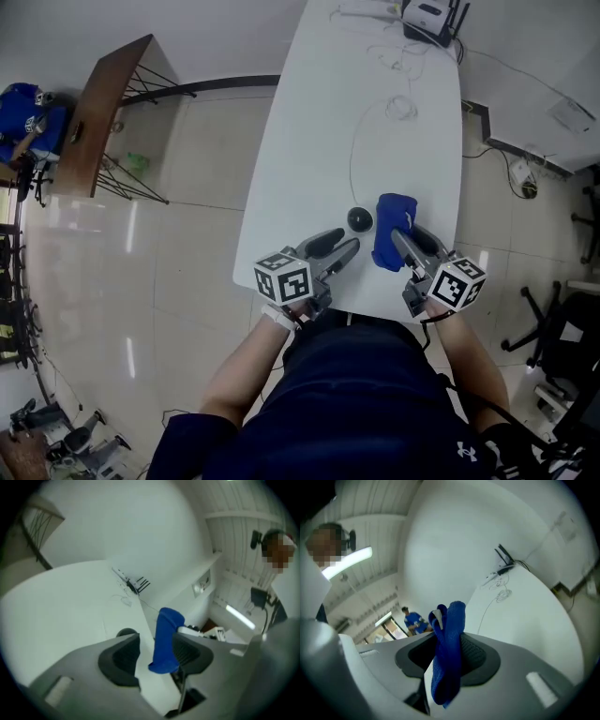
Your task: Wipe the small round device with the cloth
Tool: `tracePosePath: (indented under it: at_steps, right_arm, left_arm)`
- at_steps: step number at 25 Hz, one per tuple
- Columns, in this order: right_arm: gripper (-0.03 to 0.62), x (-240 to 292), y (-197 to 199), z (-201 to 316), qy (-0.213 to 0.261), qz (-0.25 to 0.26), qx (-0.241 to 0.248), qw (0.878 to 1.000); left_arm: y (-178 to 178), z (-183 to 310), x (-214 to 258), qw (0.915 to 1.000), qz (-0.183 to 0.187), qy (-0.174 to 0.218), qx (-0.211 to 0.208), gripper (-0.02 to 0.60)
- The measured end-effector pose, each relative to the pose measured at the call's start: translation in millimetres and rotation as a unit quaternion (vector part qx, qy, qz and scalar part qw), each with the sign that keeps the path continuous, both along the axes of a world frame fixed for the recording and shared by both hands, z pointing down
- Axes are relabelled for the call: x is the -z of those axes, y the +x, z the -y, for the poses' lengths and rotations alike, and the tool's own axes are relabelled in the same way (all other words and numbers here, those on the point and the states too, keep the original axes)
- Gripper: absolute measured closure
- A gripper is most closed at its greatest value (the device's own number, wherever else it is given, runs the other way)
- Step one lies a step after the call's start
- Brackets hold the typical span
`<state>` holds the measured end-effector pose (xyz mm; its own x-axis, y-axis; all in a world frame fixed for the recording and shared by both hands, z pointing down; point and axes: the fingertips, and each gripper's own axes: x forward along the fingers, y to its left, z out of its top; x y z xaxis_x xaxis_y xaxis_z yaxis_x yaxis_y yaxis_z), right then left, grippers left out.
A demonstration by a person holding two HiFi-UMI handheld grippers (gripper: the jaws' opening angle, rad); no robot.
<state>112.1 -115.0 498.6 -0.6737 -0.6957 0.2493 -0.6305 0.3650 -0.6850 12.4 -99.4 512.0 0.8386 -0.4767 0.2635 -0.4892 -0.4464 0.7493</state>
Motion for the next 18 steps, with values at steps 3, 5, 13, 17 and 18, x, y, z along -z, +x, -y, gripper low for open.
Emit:
tracePosePath:
  at_steps: [3, 5, 13, 17, 18]
  right_arm:
    - [0.450, -5.2, -17.1, 7.3, 0.036, -0.104, 0.062, 0.992]
    - [0.450, -4.3, -36.6, 8.1, 0.051, -0.128, 0.097, 0.986]
    - [0.450, -20.3, -64.0, 11.0, 0.034, -0.140, 0.120, 0.982]
    - [0.450, -25.6, -40.3, 18.7, -0.002, -0.064, 0.050, 0.997]
    - [0.450, -28.0, -32.9, 20.6, -0.015, -0.038, 0.030, 0.999]
  left_arm:
    - [1.2, -0.9, -18.6, 0.9877, 0.131, 0.067, -0.053, 0.376]
    - [3.7, -4.0, -31.6, 0.9695, 0.200, 0.109, -0.091, 0.376]
    - [6.2, 1.9, -59.9, 0.9338, 0.284, 0.162, -0.146, 0.371]
    - [2.4, 6.3, -66.6, 0.9378, 0.275, 0.153, -0.146, 0.368]
    - [2.9, 7.3, -68.6, 0.9377, 0.275, 0.151, -0.149, 0.368]
